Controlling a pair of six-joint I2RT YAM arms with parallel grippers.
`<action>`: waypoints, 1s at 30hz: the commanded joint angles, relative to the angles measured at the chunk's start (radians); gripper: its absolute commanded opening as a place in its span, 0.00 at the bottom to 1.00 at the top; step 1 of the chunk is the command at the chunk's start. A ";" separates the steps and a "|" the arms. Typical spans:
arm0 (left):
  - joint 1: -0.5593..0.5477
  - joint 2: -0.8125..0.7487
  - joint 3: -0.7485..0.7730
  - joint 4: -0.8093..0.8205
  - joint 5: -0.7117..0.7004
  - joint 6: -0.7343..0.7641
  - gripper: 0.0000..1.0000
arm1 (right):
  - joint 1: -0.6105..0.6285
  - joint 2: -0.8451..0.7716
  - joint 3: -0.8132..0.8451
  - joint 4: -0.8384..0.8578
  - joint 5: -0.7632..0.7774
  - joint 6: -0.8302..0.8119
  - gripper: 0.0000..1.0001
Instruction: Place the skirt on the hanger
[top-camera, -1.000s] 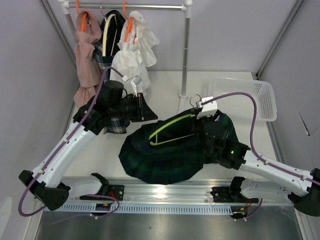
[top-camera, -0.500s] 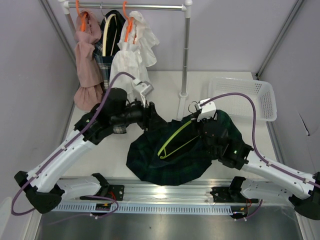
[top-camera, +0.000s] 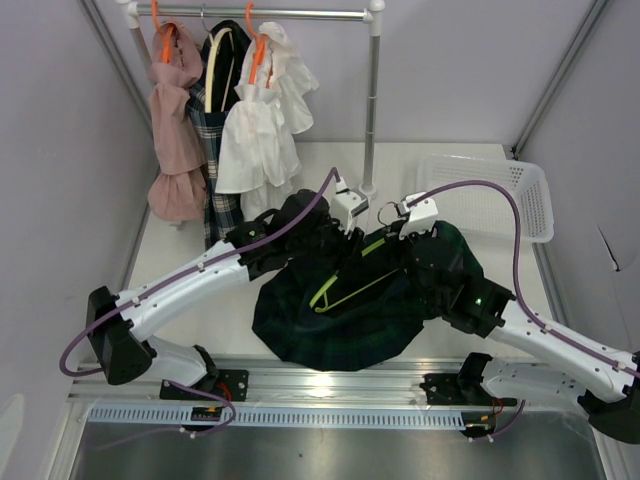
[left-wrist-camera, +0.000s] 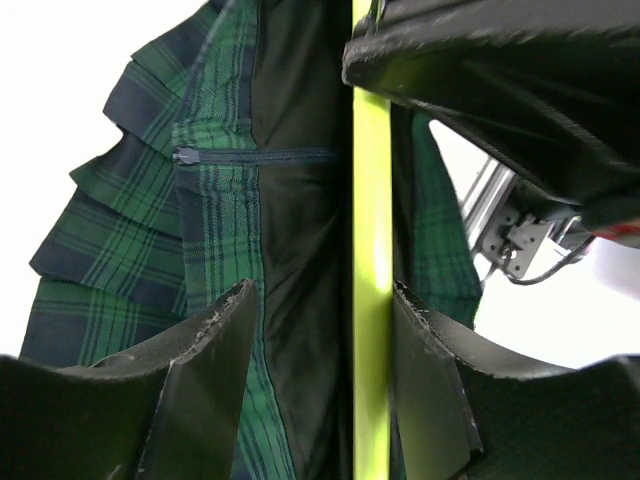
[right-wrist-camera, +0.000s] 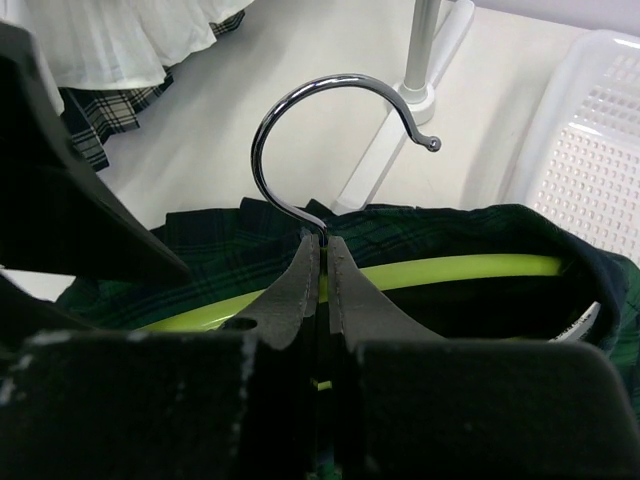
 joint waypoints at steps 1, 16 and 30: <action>-0.015 0.013 0.023 0.080 -0.009 0.049 0.58 | -0.015 -0.033 0.069 0.037 -0.027 0.028 0.00; -0.015 -0.012 -0.026 0.169 -0.001 0.006 0.00 | -0.079 -0.019 0.108 -0.021 -0.053 0.069 0.00; -0.009 -0.044 0.014 0.130 -0.089 0.011 0.00 | -0.142 -0.031 0.211 -0.178 0.005 0.151 0.62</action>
